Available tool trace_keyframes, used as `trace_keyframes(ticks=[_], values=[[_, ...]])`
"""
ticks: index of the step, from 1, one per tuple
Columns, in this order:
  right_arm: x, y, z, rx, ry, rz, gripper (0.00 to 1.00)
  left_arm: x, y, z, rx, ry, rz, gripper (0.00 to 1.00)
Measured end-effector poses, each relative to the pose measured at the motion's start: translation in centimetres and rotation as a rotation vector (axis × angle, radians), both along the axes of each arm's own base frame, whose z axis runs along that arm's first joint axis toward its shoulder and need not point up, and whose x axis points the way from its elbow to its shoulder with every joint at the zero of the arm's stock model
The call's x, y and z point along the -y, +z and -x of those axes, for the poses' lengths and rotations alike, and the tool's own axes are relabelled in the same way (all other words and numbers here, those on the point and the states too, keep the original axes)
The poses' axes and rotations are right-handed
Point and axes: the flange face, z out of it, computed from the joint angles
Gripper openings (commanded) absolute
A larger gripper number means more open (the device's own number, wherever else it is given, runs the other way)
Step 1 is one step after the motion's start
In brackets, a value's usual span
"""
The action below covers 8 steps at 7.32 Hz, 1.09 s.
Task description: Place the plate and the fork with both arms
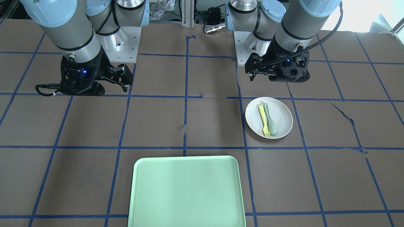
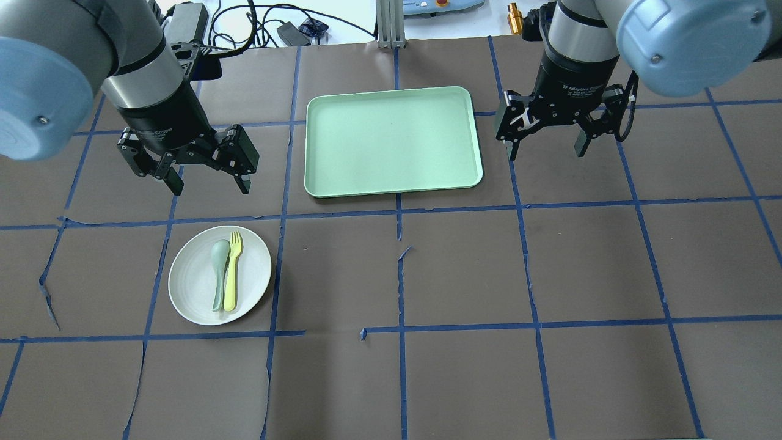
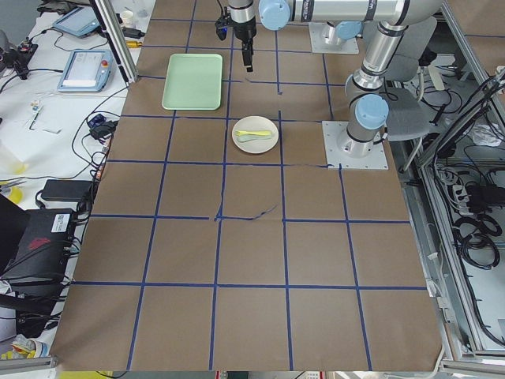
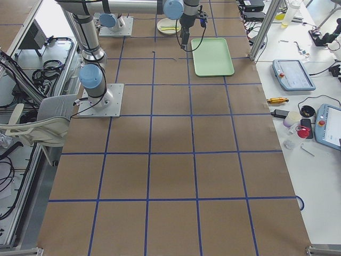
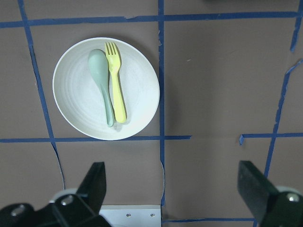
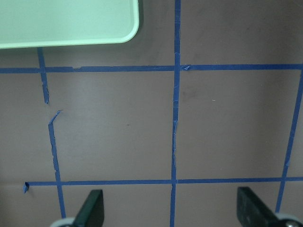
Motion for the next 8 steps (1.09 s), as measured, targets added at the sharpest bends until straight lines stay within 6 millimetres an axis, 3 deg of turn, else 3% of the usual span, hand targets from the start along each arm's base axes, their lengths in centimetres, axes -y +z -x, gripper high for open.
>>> trace_keyframes(ticks=[8], values=[[-0.29, 0.76, -0.01, -0.002, 0.001, 0.004, 1.00, 0.12, 0.21, 0.00, 0.000, 0.000, 0.012, 1.00]])
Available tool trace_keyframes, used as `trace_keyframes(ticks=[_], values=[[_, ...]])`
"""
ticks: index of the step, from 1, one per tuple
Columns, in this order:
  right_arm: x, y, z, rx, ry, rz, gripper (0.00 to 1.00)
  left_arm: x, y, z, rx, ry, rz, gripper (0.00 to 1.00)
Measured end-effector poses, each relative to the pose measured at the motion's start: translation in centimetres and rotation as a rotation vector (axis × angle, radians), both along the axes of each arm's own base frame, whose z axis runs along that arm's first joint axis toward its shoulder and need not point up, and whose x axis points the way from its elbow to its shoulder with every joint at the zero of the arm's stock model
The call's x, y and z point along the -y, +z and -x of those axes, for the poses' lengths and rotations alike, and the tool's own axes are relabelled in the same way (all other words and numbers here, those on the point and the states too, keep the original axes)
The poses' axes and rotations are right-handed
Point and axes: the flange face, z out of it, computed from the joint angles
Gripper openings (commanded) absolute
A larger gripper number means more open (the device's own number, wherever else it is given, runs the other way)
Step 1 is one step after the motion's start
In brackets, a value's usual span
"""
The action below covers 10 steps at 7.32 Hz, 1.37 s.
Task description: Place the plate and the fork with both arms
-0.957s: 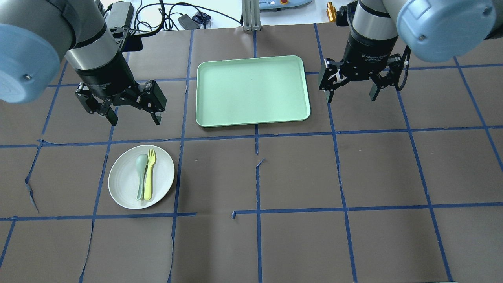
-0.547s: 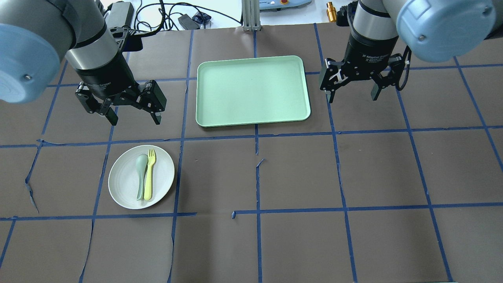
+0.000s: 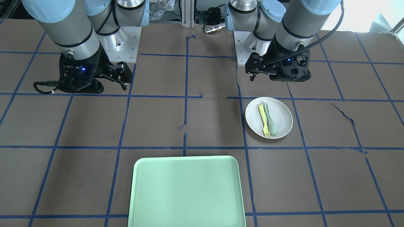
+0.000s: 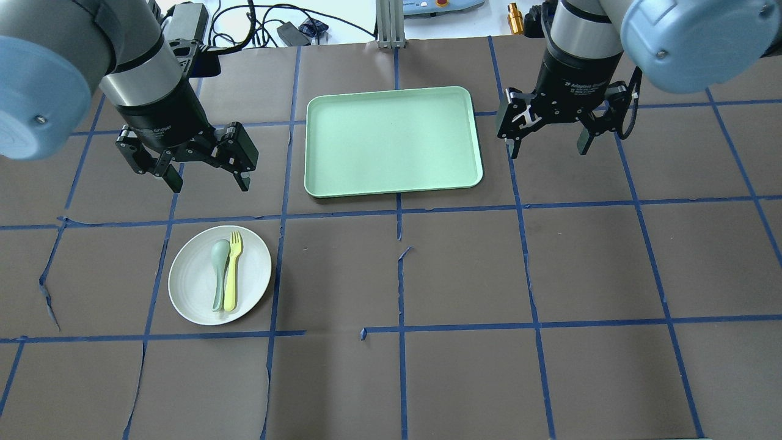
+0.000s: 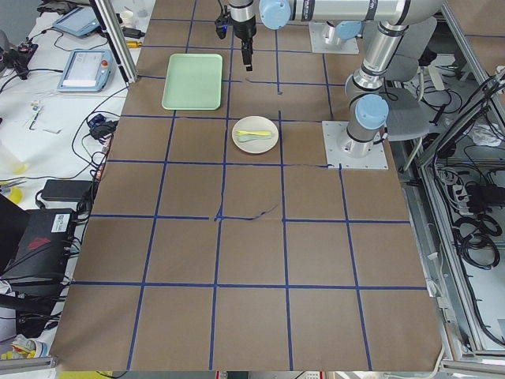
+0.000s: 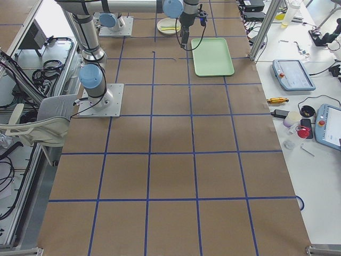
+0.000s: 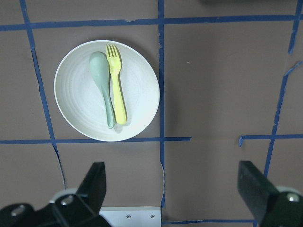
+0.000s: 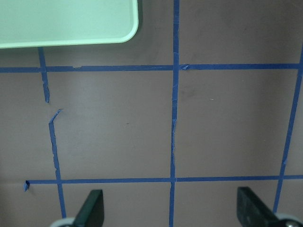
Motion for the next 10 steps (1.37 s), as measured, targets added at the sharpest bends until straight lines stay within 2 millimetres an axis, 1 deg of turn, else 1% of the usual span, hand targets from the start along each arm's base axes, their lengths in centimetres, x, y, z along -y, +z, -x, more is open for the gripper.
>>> trace_keyframes(ticks=[2, 4, 10], values=[[-0.34, 0.27, -0.56, 0.003, 0.011, 0.006, 1.00, 0.09, -0.09, 0.00, 0.001, 0.003, 0.002, 1.00], [-0.44, -0.03, -0.94, 0.003, 0.018, 0.002, 1.00, 0.18, -0.32, -0.04, 0.005, 0.008, -0.003, 1.00], [-0.19, -0.67, -1.04, -0.002, 0.023, -0.007, 1.00, 0.43, -0.94, -0.08, 0.004, 0.001, -0.016, 1.00]])
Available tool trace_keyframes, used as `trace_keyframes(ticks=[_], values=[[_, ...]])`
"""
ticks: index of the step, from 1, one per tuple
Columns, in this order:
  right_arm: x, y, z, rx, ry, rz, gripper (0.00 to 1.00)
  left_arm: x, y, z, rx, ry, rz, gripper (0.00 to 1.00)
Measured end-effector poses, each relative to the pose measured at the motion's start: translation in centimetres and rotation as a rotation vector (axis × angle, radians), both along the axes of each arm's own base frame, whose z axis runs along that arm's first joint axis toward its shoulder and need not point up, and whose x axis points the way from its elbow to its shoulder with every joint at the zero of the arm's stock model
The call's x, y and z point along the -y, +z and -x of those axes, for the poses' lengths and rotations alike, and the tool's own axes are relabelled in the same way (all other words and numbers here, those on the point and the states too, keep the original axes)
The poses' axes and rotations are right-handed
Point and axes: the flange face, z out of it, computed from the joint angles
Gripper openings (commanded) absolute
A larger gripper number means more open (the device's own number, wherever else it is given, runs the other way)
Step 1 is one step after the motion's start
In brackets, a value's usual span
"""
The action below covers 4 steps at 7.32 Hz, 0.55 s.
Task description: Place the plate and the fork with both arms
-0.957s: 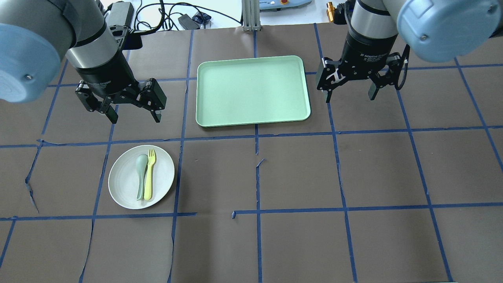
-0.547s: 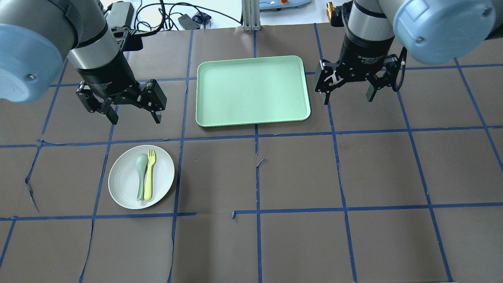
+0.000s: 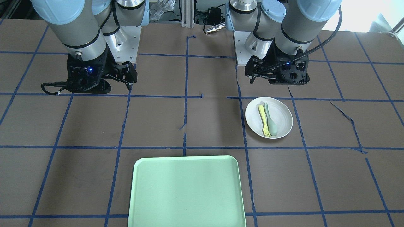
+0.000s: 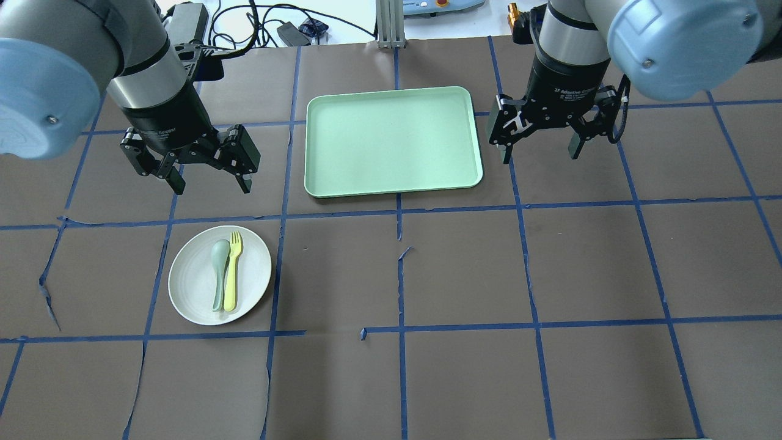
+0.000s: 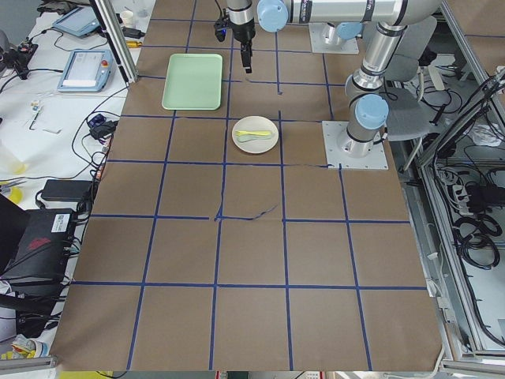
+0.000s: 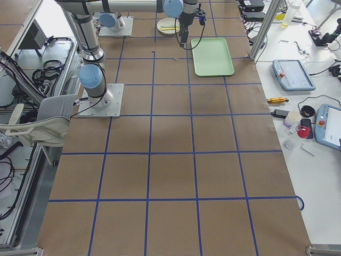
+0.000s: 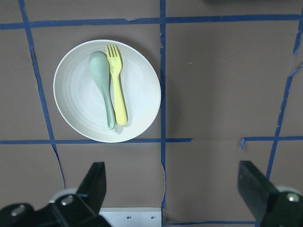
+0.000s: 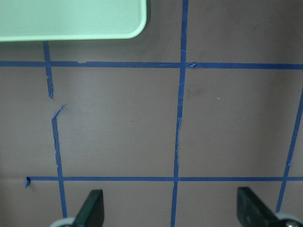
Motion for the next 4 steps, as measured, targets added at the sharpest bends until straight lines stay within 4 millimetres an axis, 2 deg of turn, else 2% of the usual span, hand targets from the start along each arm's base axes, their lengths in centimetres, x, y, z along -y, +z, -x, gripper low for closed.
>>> trace_keyframes(ticks=[2, 4], values=[[0.1, -0.1, 0.0, -0.003, 0.004, 0.001, 1.00, 0.4, -0.4, -0.7, 0.001, 0.013, -0.006, 1.00], [0.1, -0.2, 0.1, -0.007, 0.006, -0.001, 1.00, 0.7, -1.1, -3.2, 0.000, 0.063, -0.014, 1.00]])
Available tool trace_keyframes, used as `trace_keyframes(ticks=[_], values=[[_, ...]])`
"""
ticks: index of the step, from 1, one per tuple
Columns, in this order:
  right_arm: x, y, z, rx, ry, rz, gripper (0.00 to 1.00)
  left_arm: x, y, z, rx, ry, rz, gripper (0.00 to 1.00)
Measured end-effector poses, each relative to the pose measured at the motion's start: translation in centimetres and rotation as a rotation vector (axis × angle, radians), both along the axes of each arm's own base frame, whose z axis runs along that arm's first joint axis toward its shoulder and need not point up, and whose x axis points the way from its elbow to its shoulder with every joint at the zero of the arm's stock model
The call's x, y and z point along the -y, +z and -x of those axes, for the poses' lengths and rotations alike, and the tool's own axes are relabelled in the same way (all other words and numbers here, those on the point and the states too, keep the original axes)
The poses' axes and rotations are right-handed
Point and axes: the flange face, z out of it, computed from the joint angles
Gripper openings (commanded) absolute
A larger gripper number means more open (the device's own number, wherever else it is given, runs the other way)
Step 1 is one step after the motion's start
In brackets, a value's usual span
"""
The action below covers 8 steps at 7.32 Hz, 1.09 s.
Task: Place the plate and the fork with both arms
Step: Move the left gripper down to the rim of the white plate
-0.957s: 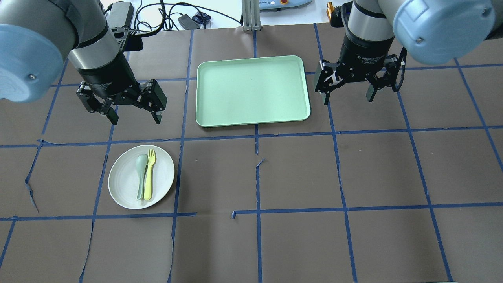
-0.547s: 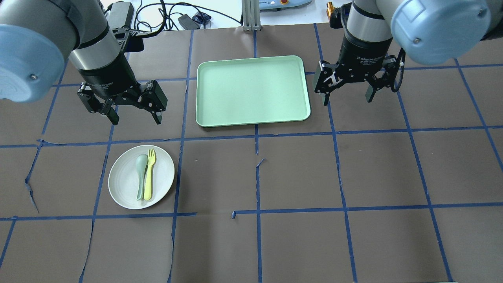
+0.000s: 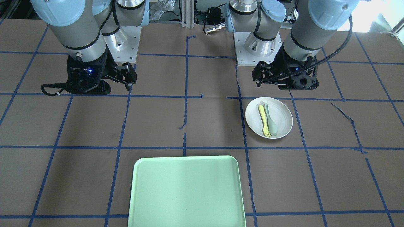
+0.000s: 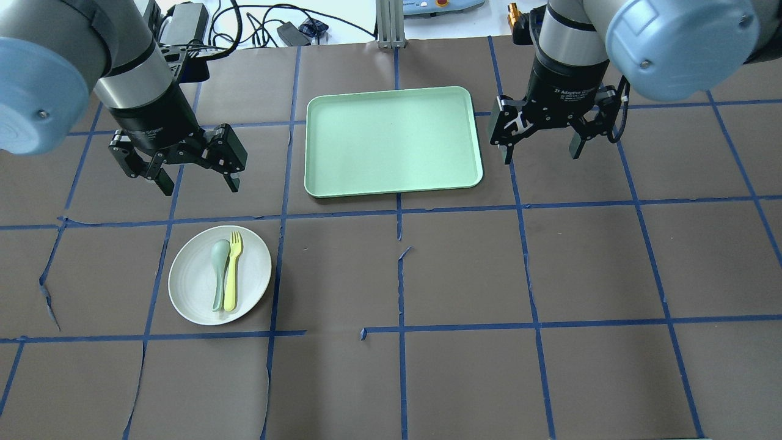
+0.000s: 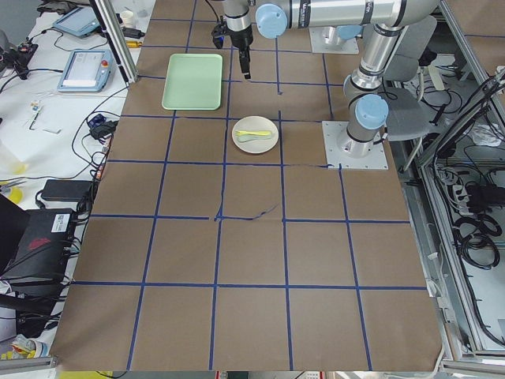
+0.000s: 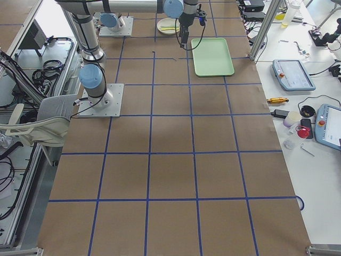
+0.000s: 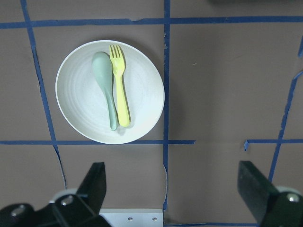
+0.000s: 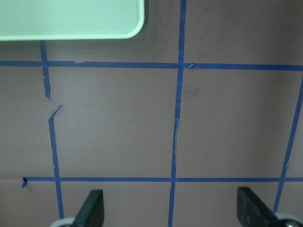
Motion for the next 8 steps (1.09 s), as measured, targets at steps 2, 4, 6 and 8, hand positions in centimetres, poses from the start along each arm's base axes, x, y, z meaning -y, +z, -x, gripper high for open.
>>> trace_keyframes(ticks=[2, 4, 6, 8], values=[[0.0, -0.1, 0.1, -0.003, 0.003, -0.004, 1.00, 0.1, -1.6, -2.0, -0.002, 0.031, 0.003, 1.00], [0.0, -0.1, 0.1, -0.004, 0.003, -0.008, 1.00, 0.1, -2.4, -2.9, -0.006, 0.024, 0.004, 1.00], [0.0, -0.3, 0.2, -0.004, 0.002, -0.011, 1.00, 0.3, -3.6, -6.1, -0.022, 0.020, -0.007, 0.99], [0.1, -0.8, 0.2, -0.007, -0.004, -0.021, 1.00, -0.2, -7.2, -11.0, -0.051, -0.019, 0.000, 0.98]])
